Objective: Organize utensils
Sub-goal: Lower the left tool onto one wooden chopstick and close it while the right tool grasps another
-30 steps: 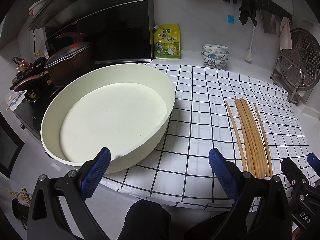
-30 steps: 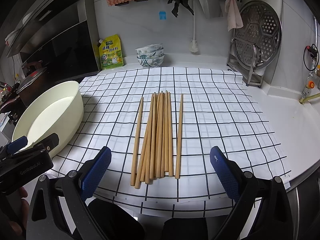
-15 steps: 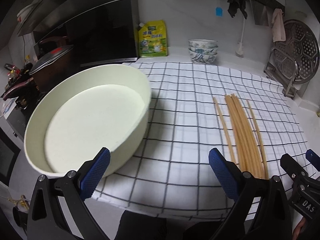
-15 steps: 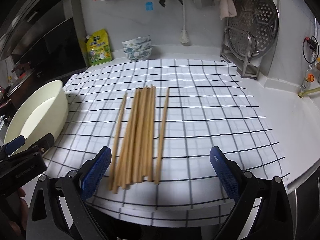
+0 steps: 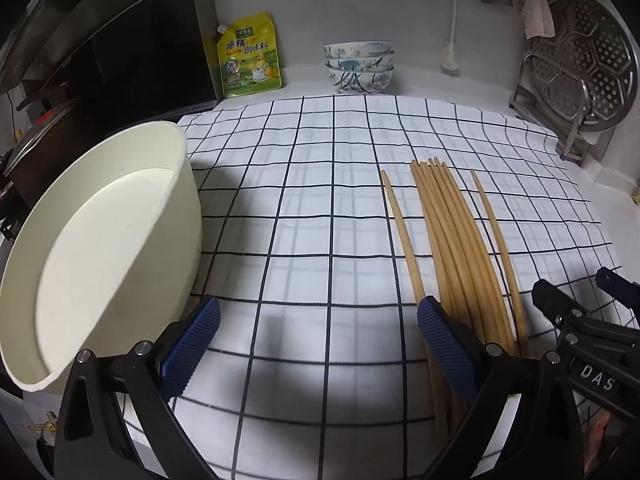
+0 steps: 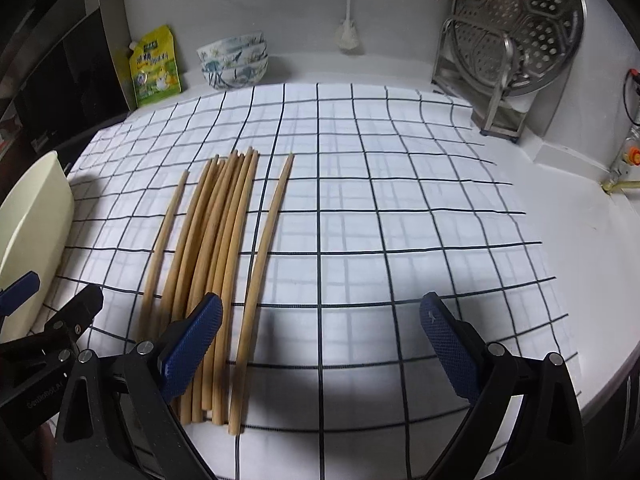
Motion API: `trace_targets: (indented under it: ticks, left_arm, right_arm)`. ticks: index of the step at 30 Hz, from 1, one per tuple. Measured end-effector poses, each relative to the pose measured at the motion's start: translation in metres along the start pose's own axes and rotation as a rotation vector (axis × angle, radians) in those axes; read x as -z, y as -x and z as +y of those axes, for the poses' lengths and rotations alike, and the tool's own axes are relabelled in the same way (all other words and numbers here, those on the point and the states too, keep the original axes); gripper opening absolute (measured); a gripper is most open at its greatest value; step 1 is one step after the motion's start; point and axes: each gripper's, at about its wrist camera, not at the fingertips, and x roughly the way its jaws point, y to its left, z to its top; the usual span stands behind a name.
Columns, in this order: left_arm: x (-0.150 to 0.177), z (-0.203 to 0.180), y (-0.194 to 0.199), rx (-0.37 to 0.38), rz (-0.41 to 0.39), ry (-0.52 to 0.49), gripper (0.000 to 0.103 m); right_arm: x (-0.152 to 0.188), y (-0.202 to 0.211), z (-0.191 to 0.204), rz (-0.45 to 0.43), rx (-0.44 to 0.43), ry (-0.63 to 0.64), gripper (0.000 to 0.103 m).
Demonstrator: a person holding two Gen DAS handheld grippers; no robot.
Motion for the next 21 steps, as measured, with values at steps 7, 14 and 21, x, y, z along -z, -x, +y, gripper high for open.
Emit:
trace_targets:
  ticks: [7, 14, 21]
  left_arm:
    - [-0.003, 0.001, -0.021, 0.000, 0.046, 0.018, 0.097]
    - [-0.006, -0.001, -0.028, 0.012, 0.055, 0.029, 0.097]
    - [-0.008, -0.006, -0.035, 0.004, 0.070, 0.030, 0.097]
  right_arm:
    - [-0.006, -0.022, 0.003, 0.028, 0.051, 0.041, 0.094]
    - [-0.003, -0.032, 0.004, 0.058, 0.054, 0.073, 0.094]
    - [0.000, -0.029, -0.014, 0.049, 0.043, 0.029, 0.093]
